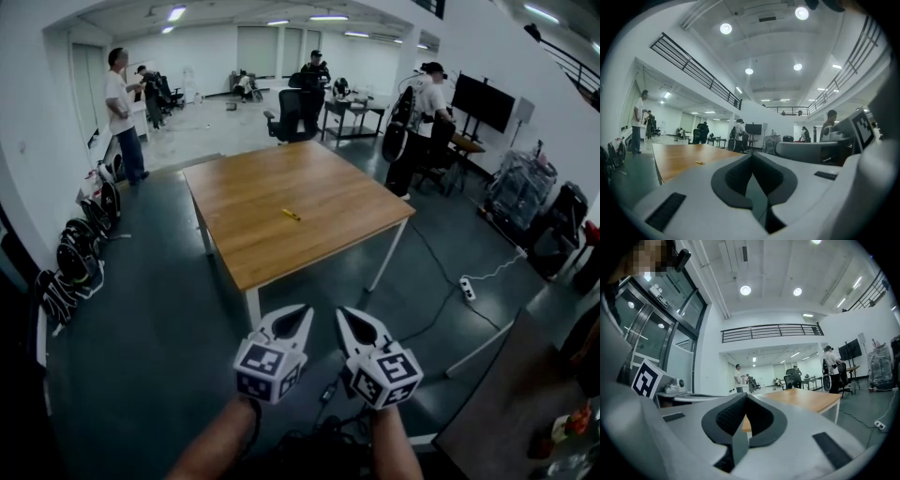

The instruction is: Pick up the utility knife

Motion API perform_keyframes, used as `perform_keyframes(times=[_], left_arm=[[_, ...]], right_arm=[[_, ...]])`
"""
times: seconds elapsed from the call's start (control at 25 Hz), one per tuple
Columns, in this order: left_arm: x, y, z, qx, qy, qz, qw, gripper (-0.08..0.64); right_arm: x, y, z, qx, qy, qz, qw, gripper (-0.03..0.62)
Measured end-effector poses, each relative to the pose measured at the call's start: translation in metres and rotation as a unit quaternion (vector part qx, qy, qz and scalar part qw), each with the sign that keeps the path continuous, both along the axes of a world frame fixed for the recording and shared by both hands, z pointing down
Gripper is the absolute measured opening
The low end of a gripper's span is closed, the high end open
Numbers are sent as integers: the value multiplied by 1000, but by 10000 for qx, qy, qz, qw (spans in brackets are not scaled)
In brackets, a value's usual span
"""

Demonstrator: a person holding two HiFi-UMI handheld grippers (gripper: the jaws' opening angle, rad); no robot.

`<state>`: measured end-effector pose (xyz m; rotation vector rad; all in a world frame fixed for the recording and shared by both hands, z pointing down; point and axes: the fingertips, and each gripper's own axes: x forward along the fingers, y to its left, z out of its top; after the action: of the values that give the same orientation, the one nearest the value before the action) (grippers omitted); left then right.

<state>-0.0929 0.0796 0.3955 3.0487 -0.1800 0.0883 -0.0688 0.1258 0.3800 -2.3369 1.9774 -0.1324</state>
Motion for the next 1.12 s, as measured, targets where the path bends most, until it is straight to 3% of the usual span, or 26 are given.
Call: perform_keyframes(times=[0.24, 0.68, 1.12], left_arm=[[44, -12, 10, 14, -122, -214, 9997, 6], [130, -24, -1, 23, -140, -703, 9974, 6], [176, -65, -6, 107, -314, -1042, 9940, 6]], right_arm=[[49, -8, 6, -6, -32, -117, 9999, 11], [142, -27, -2, 52, -84, -837, 9964, 11], [200, -72, -10, 110, -124, -1181, 9929, 11]])
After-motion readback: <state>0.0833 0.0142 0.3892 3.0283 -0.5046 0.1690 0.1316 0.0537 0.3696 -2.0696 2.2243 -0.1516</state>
